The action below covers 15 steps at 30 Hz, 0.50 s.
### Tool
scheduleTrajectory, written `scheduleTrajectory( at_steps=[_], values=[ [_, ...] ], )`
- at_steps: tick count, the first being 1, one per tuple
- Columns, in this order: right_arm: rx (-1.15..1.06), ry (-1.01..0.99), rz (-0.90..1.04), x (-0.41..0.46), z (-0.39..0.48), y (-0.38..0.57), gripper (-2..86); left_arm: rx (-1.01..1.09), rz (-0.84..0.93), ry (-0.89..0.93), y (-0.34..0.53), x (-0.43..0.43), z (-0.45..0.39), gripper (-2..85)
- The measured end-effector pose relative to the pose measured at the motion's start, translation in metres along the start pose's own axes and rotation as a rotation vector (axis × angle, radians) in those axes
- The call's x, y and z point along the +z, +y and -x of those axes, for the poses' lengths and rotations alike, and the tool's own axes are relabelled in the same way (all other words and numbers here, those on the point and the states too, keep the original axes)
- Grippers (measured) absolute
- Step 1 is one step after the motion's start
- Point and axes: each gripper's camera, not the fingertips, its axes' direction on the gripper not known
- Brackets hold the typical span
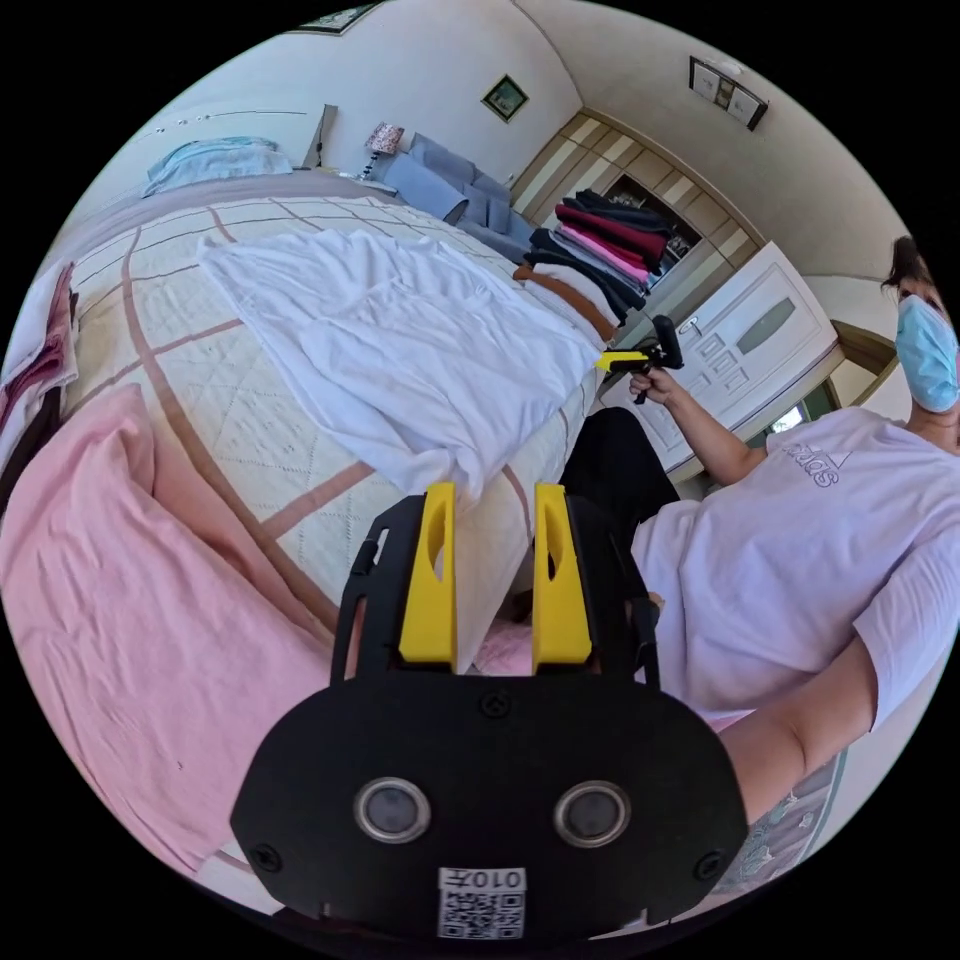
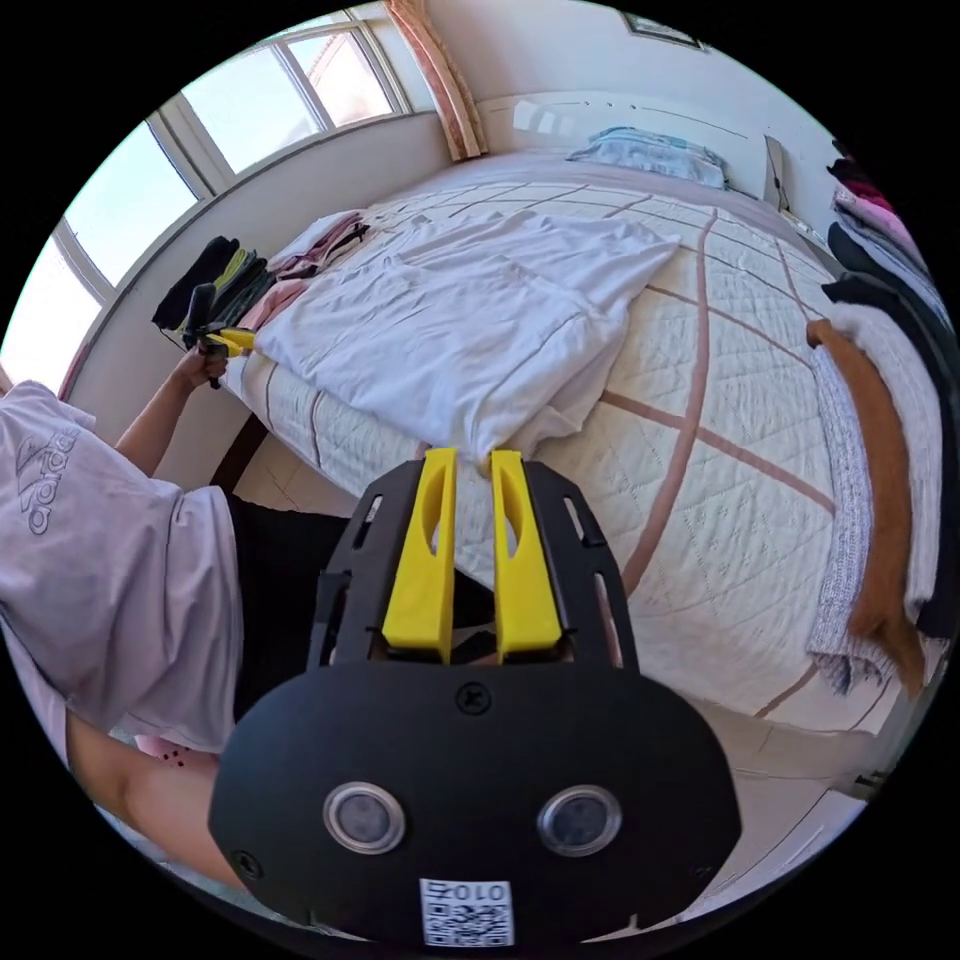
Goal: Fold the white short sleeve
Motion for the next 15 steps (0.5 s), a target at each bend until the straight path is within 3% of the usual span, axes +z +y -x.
scheduleTrajectory(
  at_steps=[4,9,15],
  values=[
    [0.078,-0.063,-0.083,-0.008,-0.008,0.016,6.9,-0.061,-0.131,-0.005,-0.001,-0.013,0.01,9.0],
    [0.113,-0.052,-0.073,0.001,-0.006,0.013,5.7,-0.063,-0.006,0.026,-0.018,0.026,0.016,6.0],
    [0.074,0.069,-0.066,0.004,0.012,0.006,3.3,-0.108,-0.034,0.018,-0.009,0.021,0.017,1.2]
  ],
)
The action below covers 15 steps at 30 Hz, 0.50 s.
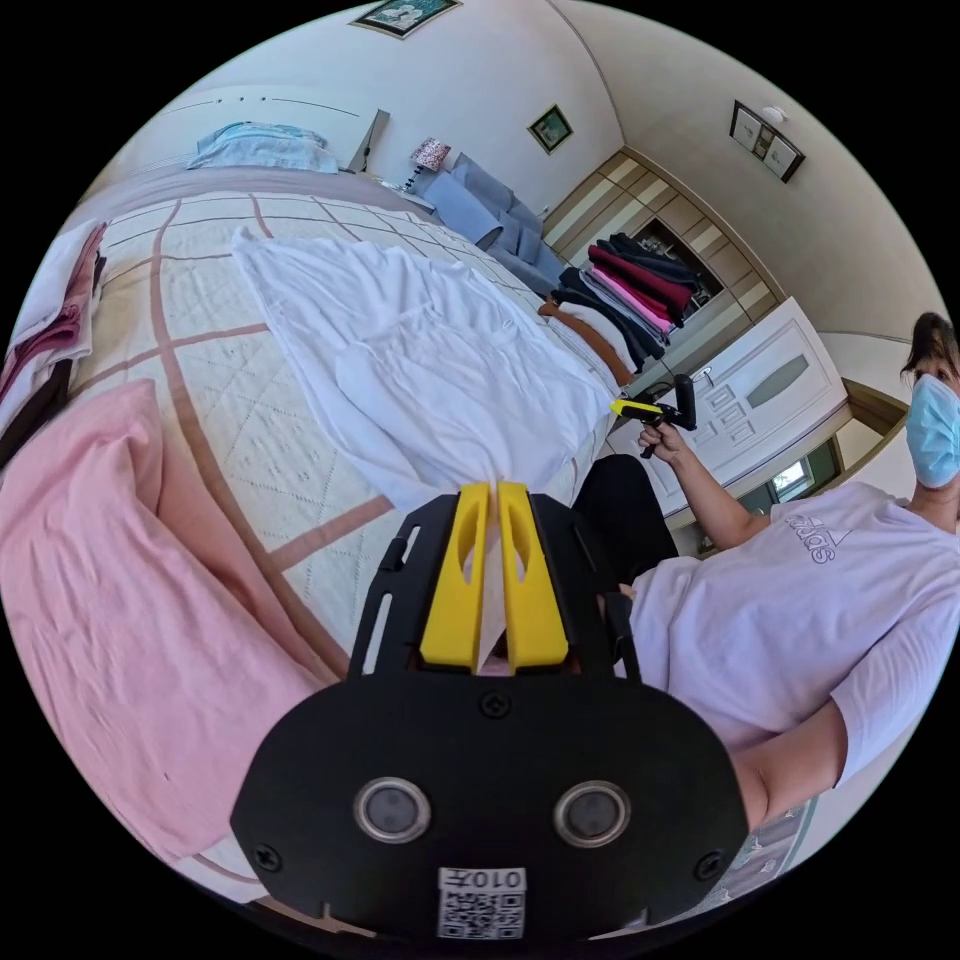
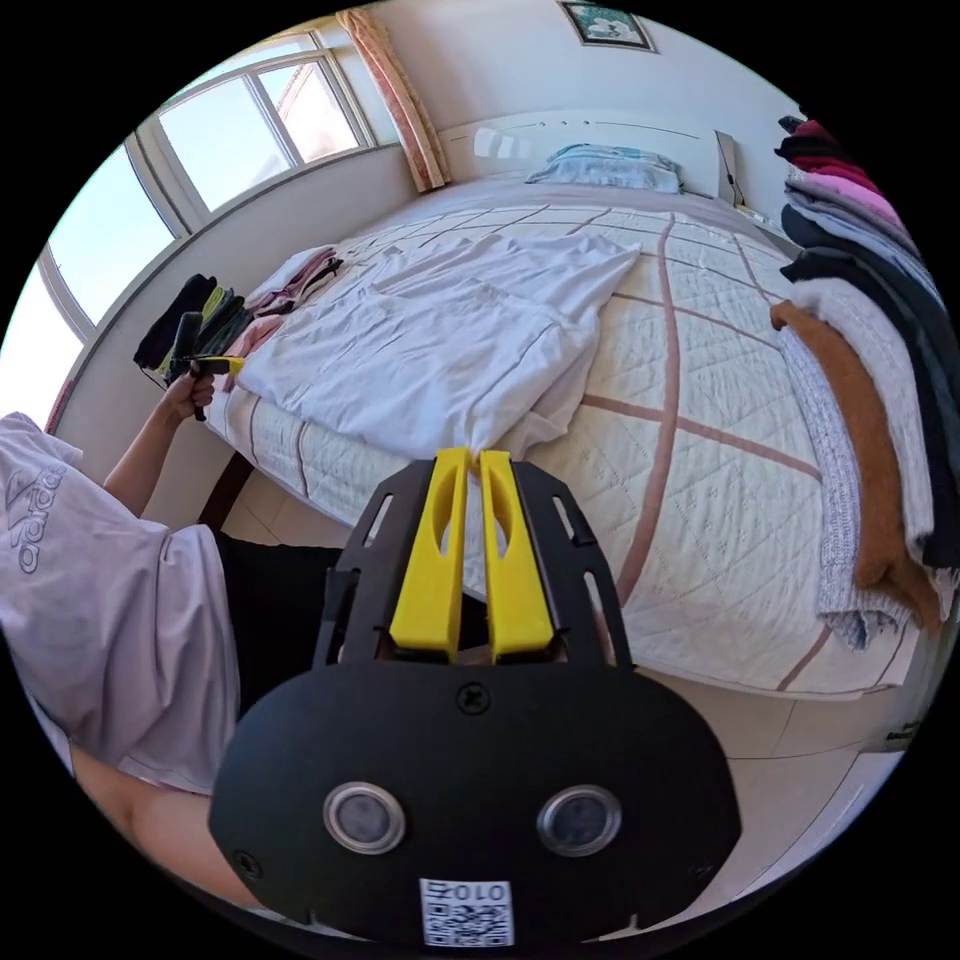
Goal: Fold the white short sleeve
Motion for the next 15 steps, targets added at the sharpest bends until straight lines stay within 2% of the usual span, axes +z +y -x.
scheduleTrajectory(
  at_steps=[5,9,15],
  values=[
    [0.017,-0.066,0.072,0.017,-0.012,0.0,3.3,-0.042,-0.013,0.02,0.014,0.007,0.009,0.7],
    [0.041,-0.098,0.039,0.011,-0.017,-0.001,4.2,-0.107,-0.03,0.078,0.019,0.02,0.021,1.7],
    [0.084,0.049,-0.129,-0.028,-0.022,-0.028,6.0,-0.109,-0.15,-0.167,-0.005,-0.033,-0.009,3.7]
  ],
)
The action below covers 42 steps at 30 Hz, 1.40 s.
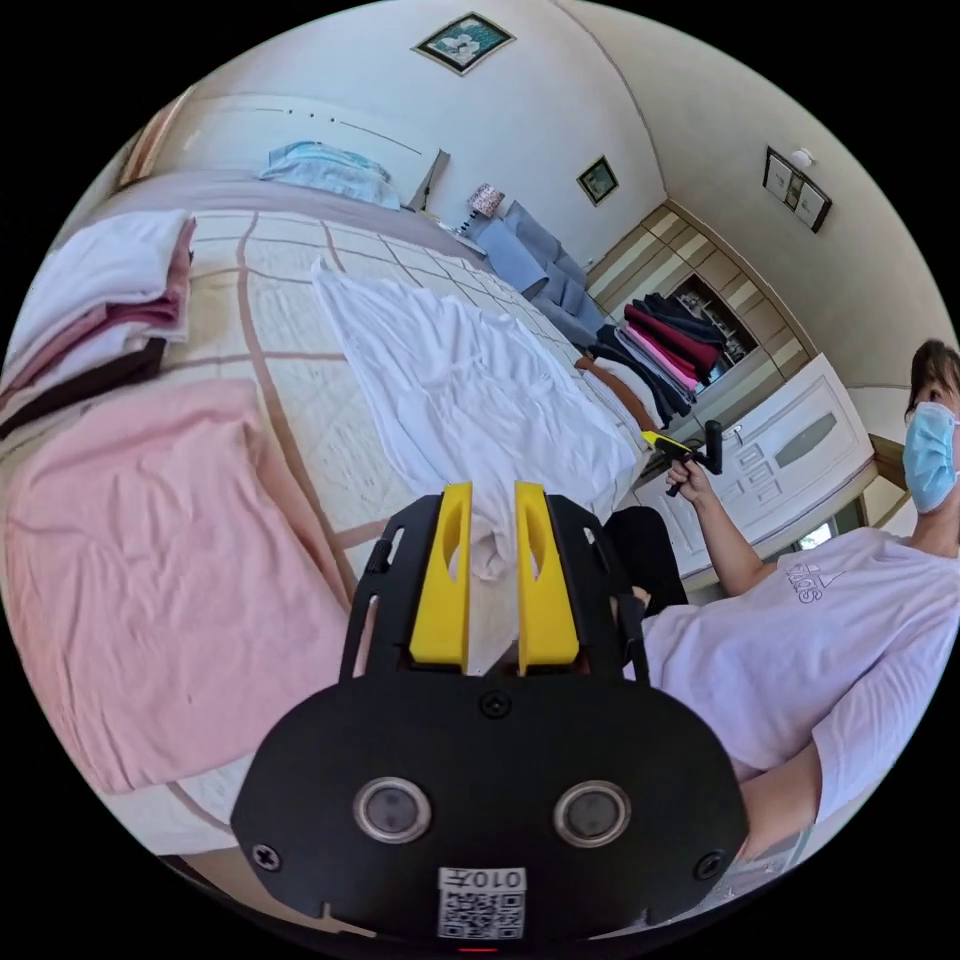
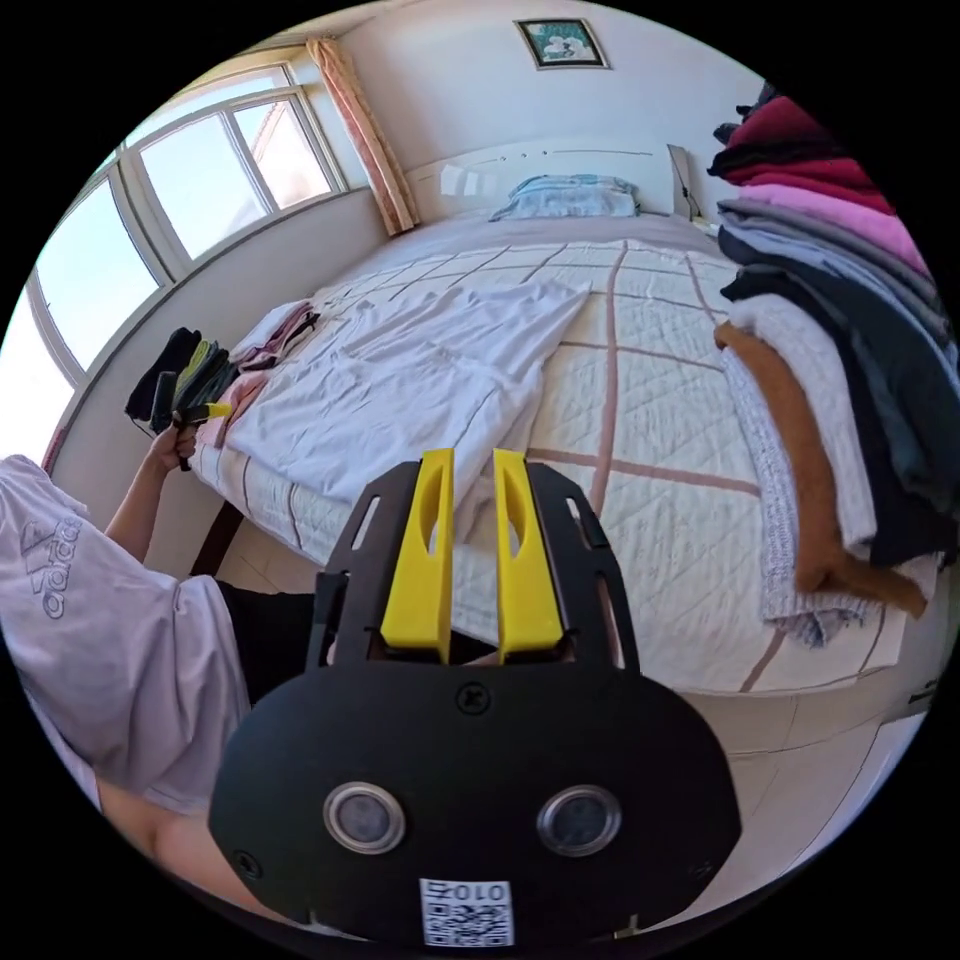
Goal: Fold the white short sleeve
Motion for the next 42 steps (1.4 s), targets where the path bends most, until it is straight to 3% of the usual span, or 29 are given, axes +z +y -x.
scheduleTrajectory(
  at_steps=[2,4,9,14,16,18,20,25,30,33,34,42],
  values=[
    [-0.005,0.075,0.017,0.015,-0.006,-0.035,6.2,-0.003,0.015,-0.07,-0.02,0.008,0.002,3.9],
    [-0.003,0.101,0.06,0.037,-0.015,-0.063,6.2,0.044,0.072,-0.022,-0.047,0.04,0.002,3.7],
    [0.035,0.003,0.157,0.1,-0.045,-0.117,6.0,0.039,0.223,-0.1,-0.076,0.106,0.002,2.3],
    [0.027,0.017,0.296,0.141,-0.058,-0.132,3.4,-0.036,0.183,-0.086,-0.069,0.108,0.012,0.4],
    [0.107,0.002,0.246,0.131,-0.076,-0.13,3.0,-0.056,0.176,-0.058,-0.066,0.109,0.016,0.4],
    [0.157,-0.135,0.238,0.133,-0.093,-0.127,3.2,-0.046,0.19,-0.064,-0.07,0.111,0.014,0.8],
    [0.113,-0.095,0.258,0.137,-0.09,-0.13,3.3,-0.024,0.21,-0.067,-0.078,0.109,0.008,1.8],
    [0.075,0.032,0.199,0.136,-0.087,-0.152,4.5,-0.105,0.049,-0.28,-0.119,0.063,0.015,5.8],
    [0.116,-0.09,0.28,0.176,-0.101,-0.184,6.0,-0.188,0.113,-0.275,-0.183,0.096,0.058,7.9],
    [0.124,-0.122,0.318,0.197,-0.101,-0.191,5.0,-0.167,0.256,-0.243,-0.208,0.144,0.068,5.7],
    [0.115,-0.113,0.308,0.197,-0.098,-0.191,4.6,-0.154,0.286,-0.312,-0.211,0.153,0.067,4.1],
    [0.145,-0.097,0.32,0.2,-0.112,-0.192,3.8,-0.181,0.142,-0.281,-0.196,0.129,0.087,0.4]
  ],
)
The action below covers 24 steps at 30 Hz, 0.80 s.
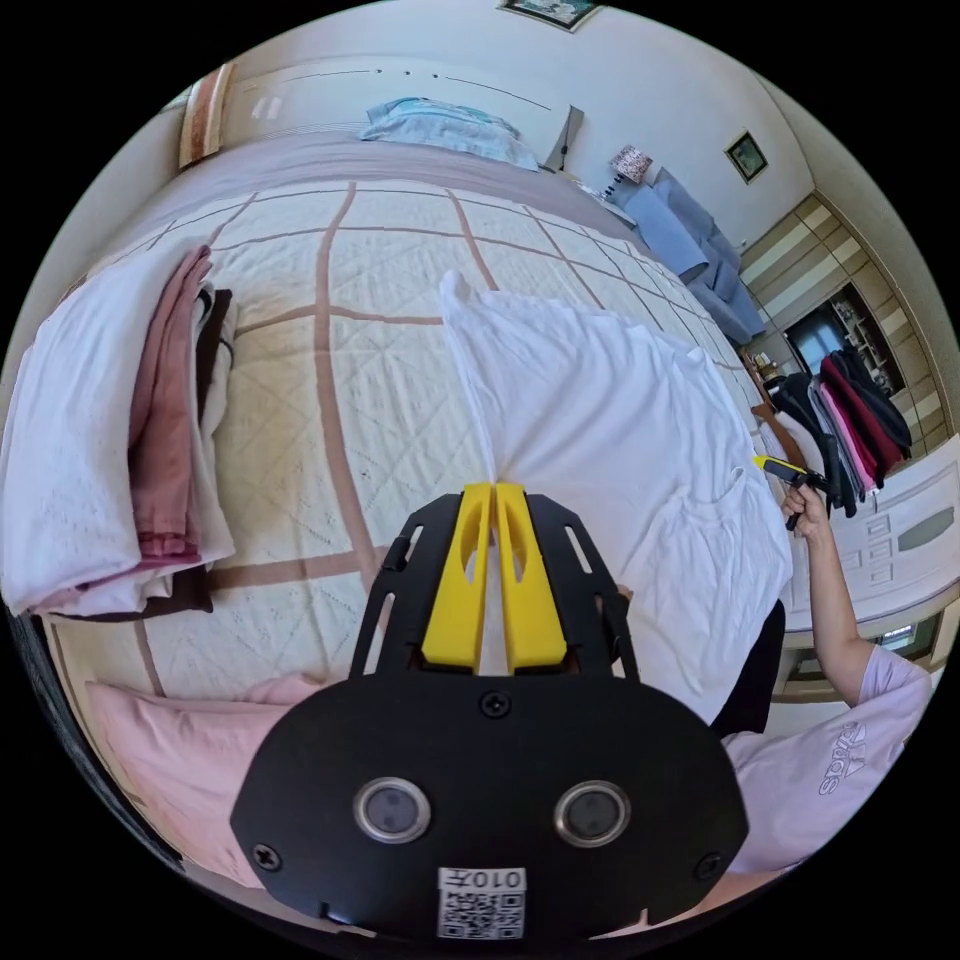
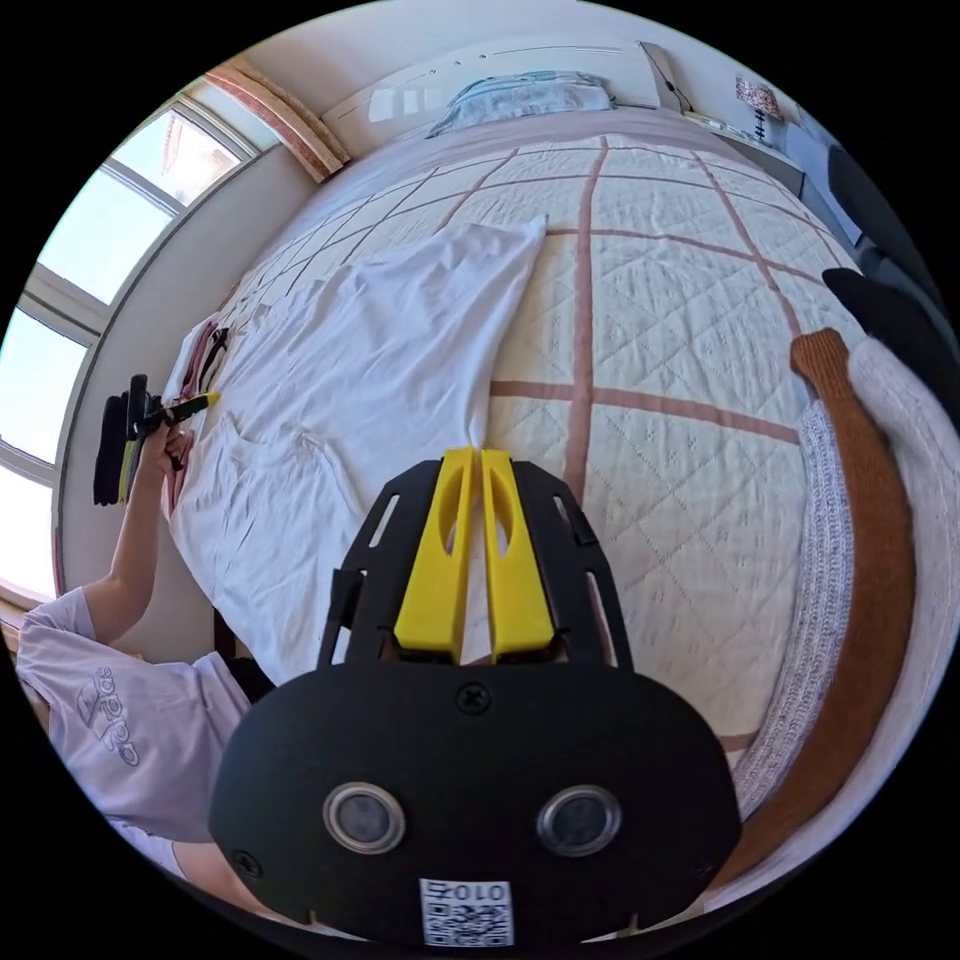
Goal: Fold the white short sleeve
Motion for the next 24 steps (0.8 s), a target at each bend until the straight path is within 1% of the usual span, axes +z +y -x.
scheduleTrajectory(
  at_steps=[2,5,6,8,11,12,13,14,15,16,17,18,19,20,23,24],
  values=[
    [-0.021,-0.034,-0.006,0.002,0.001,-0.004,3.9,-0.007,0.005,0.04,0.0,0.006,0.005,0.5],
    [0.007,0.033,-0.06,-0.008,0.003,-0.006,4.1,-0.017,-0.043,-0.006,-0.002,0.001,0.004,1.5],
    [0.015,0.038,-0.075,-0.01,0.003,-0.007,4.1,-0.037,-0.081,-0.045,-0.005,-0.006,0.003,2.3],
    [0.01,0.049,-0.114,-0.015,0.007,-0.013,4.2,-0.027,-0.113,-0.065,-0.016,-0.01,-0.002,3.4],
    [-0.047,0.09,-0.128,-0.015,0.022,-0.033,4.6,0.053,-0.057,-0.125,-0.055,0.003,-0.019,4.1],
    [-0.068,0.104,-0.136,-0.015,0.027,-0.038,4.7,0.062,-0.017,-0.207,-0.07,0.006,-0.024,4.1],
    [-0.113,0.14,-0.147,-0.015,0.036,-0.05,5.1,0.06,0.014,-0.24,-0.08,0.005,-0.025,4.1],
    [-0.158,0.17,-0.135,-0.014,0.045,-0.063,5.4,0.067,0.034,-0.216,-0.083,0.004,-0.026,3.9],
    [-0.177,0.182,-0.123,-0.013,0.049,-0.069,5.4,0.132,0.135,-0.089,-0.087,0.012,-0.026,3.5],
    [-0.197,0.21,-0.104,-0.012,0.055,-0.082,5.4,0.19,0.29,0.073,-0.084,0.026,-0.025,3.0],
    [-0.218,0.234,-0.089,-0.011,0.06,-0.093,5.4,0.187,0.306,0.091,-0.08,0.029,-0.023,2.7],
    [-0.226,0.243,-0.083,-0.011,0.062,-0.098,5.4,0.17,0.237,0.024,-0.067,0.022,-0.016,2.2],
    [-0.242,0.259,-0.076,-0.011,0.067,-0.104,5.3,0.135,0.207,-0.009,-0.054,0.018,-0.004,1.9],
    [-0.257,0.27,-0.089,-0.011,0.071,-0.107,5.3,0.104,0.205,0.003,-0.049,0.017,0.004,1.8],
    [-0.277,0.239,-0.117,-0.007,0.074,-0.108,5.3,0.013,0.117,0.142,-0.029,0.008,0.04,1.9],
    [-0.282,0.235,-0.118,-0.005,0.074,-0.109,5.4,-0.008,0.037,0.177,-0.027,-0.005,0.047,2.2]
  ],
)
